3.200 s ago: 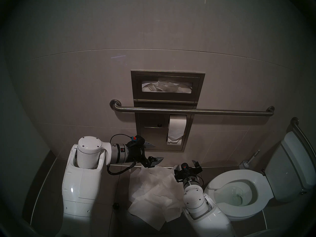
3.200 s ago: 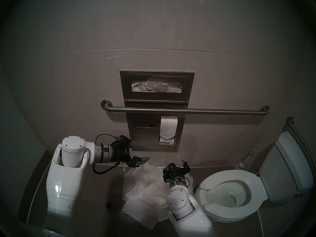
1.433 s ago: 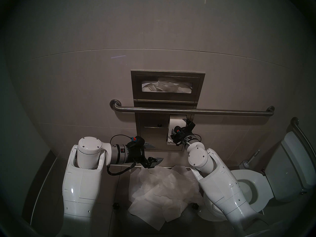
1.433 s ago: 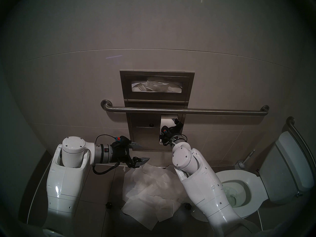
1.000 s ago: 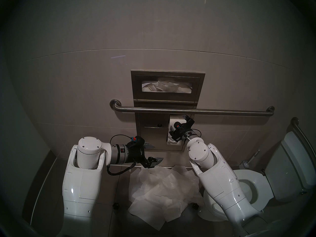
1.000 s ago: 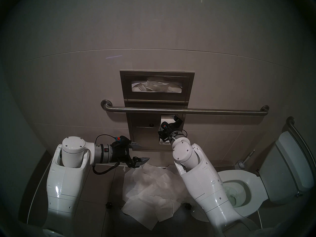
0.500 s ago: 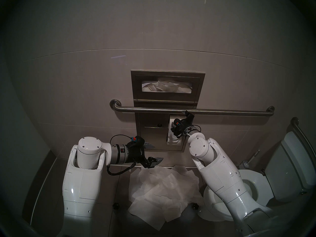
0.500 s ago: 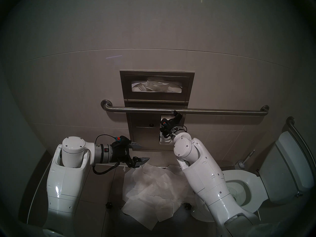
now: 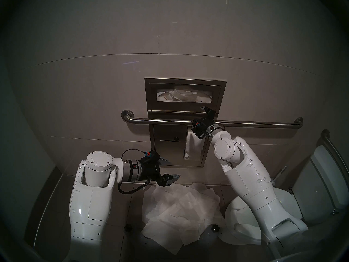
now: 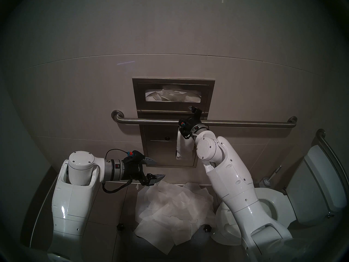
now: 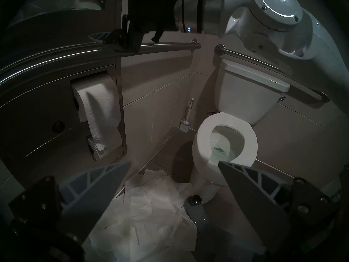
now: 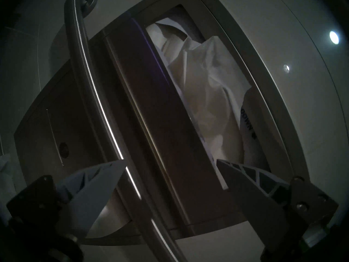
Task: Take out a toilet seat cover
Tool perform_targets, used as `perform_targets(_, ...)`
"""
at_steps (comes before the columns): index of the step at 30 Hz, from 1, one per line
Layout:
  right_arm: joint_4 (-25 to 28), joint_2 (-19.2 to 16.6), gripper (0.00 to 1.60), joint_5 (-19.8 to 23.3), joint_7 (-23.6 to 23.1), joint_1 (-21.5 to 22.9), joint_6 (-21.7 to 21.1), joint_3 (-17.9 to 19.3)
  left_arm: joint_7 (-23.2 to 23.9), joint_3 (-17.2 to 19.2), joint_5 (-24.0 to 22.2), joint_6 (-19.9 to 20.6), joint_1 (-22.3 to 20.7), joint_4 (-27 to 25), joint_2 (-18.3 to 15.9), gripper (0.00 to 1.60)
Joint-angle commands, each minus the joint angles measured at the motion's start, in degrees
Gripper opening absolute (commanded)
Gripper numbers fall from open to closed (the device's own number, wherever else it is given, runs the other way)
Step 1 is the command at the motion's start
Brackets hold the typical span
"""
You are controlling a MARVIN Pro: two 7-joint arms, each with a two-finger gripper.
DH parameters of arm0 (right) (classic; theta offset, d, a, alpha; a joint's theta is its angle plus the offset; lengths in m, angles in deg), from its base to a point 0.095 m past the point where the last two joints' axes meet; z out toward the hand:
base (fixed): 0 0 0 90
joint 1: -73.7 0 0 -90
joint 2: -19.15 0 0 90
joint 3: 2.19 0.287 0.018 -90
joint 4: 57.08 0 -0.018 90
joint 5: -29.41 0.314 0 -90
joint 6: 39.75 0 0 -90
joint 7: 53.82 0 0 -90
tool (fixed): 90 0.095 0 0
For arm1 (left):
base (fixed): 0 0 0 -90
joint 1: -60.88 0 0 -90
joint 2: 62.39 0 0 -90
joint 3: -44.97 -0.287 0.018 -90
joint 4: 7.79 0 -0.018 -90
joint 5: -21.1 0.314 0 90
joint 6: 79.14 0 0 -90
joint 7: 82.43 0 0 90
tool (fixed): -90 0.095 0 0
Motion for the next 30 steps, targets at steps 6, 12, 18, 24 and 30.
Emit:
perform_targets(6,-0.5,2.0,1.6,-5.5,-3.9,8.8,6.1,0.0,0.2,0.0,-0.3,-0.1,-1.0,-1.1,0.4,1.6)
perform_targets(12,-0.4,2.6,1.6,-7.2,-5.3,9.7,8.4,1.1,0.3,0.0,-0.3,-0.1,-1.0,-1.1,0.4,1.6)
perform_targets(18,-1.6,3.6,1.6,-8.7,-7.0,12.1,11.2,2.4,0.4,0.0,-0.2,-0.2,-1.0,-1.1,0.5,1.6)
perform_targets(24,-2.5,4.3,1.6,-10.2,-8.0,13.7,13.9,3.7,0.4,0.1,-0.1,-0.2,-1.0,-1.1,0.6,1.6)
perform_targets(30,-5.0,5.1,1.6,-11.5,-8.6,16.6,16.5,4.2,0.5,0.1,-0.1,-0.2,-1.0,-1.2,0.7,1.6)
